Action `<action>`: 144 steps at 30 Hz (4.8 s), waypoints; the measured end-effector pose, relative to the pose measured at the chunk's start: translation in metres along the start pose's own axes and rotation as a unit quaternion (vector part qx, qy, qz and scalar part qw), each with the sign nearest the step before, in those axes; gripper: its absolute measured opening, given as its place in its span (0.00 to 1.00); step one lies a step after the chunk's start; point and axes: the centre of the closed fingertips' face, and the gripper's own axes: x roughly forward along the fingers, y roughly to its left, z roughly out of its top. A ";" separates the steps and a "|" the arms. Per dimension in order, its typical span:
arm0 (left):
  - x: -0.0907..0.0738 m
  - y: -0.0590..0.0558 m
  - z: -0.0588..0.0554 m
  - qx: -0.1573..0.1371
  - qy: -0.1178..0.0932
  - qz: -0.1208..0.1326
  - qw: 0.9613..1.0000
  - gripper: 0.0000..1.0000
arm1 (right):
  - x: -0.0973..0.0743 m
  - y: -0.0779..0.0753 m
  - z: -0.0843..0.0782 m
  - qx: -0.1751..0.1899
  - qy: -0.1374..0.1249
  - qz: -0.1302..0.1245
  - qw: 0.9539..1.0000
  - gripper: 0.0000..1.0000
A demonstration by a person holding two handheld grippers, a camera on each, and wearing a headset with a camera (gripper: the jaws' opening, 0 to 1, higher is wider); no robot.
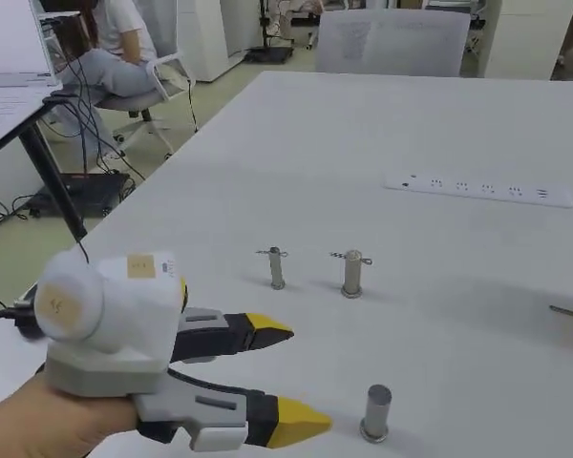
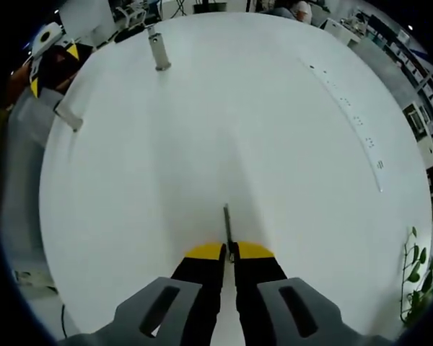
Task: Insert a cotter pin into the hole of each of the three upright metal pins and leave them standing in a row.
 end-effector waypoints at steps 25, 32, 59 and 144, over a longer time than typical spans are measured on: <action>0.003 0.000 -0.003 -0.002 0.000 -0.006 1.000 0.54 | 0.001 0.000 0.002 -0.014 0.016 -0.025 0.999 0.04; 0.004 0.000 -0.002 0.001 0.000 -0.008 1.000 0.54 | 0.000 -0.002 0.001 0.025 0.009 -0.030 0.999 0.03; 0.005 -0.003 0.010 0.019 -0.011 -0.020 1.000 0.52 | -0.040 0.034 0.034 0.053 -0.066 -0.015 0.996 0.02; 0.057 -0.107 0.023 0.283 -0.012 -0.171 0.944 0.01 | -0.087 0.276 0.095 -0.136 0.058 0.235 0.961 0.03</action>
